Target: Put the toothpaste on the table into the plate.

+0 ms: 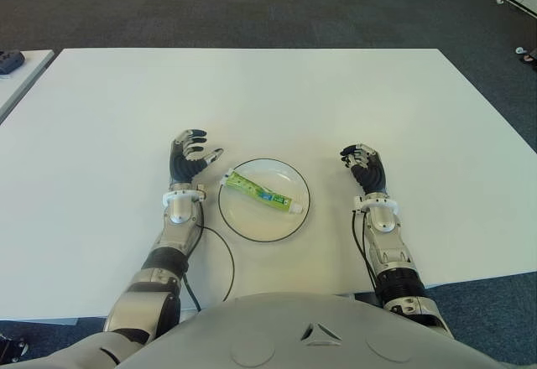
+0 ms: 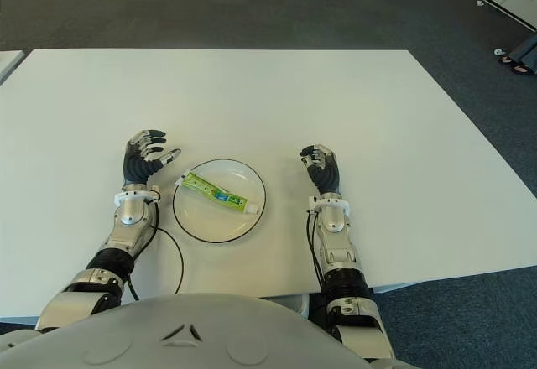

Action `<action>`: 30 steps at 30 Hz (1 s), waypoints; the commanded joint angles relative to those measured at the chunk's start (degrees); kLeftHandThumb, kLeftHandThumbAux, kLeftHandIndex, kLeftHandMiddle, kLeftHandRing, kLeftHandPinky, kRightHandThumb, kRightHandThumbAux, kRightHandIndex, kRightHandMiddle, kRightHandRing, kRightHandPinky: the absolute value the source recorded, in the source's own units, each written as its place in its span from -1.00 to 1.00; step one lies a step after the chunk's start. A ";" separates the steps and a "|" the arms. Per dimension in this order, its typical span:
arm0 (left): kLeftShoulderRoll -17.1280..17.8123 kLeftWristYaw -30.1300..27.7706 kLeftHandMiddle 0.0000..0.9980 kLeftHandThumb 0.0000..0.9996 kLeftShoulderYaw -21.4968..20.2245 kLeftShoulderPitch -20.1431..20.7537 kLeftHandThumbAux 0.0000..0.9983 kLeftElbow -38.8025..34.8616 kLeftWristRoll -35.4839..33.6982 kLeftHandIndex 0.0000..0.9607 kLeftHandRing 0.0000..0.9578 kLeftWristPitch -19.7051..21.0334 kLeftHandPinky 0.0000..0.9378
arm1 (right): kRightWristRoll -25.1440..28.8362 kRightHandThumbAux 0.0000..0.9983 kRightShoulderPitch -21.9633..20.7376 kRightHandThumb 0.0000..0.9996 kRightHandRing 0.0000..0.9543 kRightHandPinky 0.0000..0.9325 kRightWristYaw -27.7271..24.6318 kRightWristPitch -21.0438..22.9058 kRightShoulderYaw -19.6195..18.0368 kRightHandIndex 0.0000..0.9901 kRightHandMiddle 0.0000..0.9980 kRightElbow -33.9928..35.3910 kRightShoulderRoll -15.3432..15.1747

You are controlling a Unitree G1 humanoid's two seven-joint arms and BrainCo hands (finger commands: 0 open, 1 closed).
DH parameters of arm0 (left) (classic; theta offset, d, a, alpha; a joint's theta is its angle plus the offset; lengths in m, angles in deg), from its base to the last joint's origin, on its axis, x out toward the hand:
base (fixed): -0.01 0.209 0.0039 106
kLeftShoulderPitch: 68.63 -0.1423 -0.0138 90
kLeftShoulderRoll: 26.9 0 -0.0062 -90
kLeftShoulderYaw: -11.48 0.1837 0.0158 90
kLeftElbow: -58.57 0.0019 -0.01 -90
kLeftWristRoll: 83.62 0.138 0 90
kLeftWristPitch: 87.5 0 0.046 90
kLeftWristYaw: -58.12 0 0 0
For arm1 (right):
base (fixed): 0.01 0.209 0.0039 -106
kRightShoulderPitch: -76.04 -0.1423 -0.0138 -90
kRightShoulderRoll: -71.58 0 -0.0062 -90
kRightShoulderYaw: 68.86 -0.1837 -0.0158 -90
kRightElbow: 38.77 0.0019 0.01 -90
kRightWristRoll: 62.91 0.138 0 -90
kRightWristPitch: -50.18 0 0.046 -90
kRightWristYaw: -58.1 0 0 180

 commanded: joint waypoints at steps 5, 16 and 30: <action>1.85 -4.60 -0.15 -1.00 1.07 -2.62 0.99 -0.69 0.53 -0.16 -0.09 2.00 -0.01 | 0.02 0.47 -0.20 0.43 -0.06 -0.04 0.61 -0.46 0.03 -0.15 -0.06 0.21 0.97; 3.10 -7.65 -0.08 -0.90 1.98 -4.09 1.00 -4.63 0.09 -0.13 0.01 7.06 0.00 | -0.02 0.47 -0.20 0.43 -0.07 -0.06 1.04 -0.71 0.05 -0.15 -0.07 0.05 1.60; 3.63 -8.98 -0.04 -0.93 2.62 -5.76 1.00 -8.28 0.85 -0.13 0.04 11.42 0.03 | -0.35 0.47 0.07 0.42 -0.05 -0.02 1.19 -1.64 0.33 -0.15 -0.06 0.19 2.11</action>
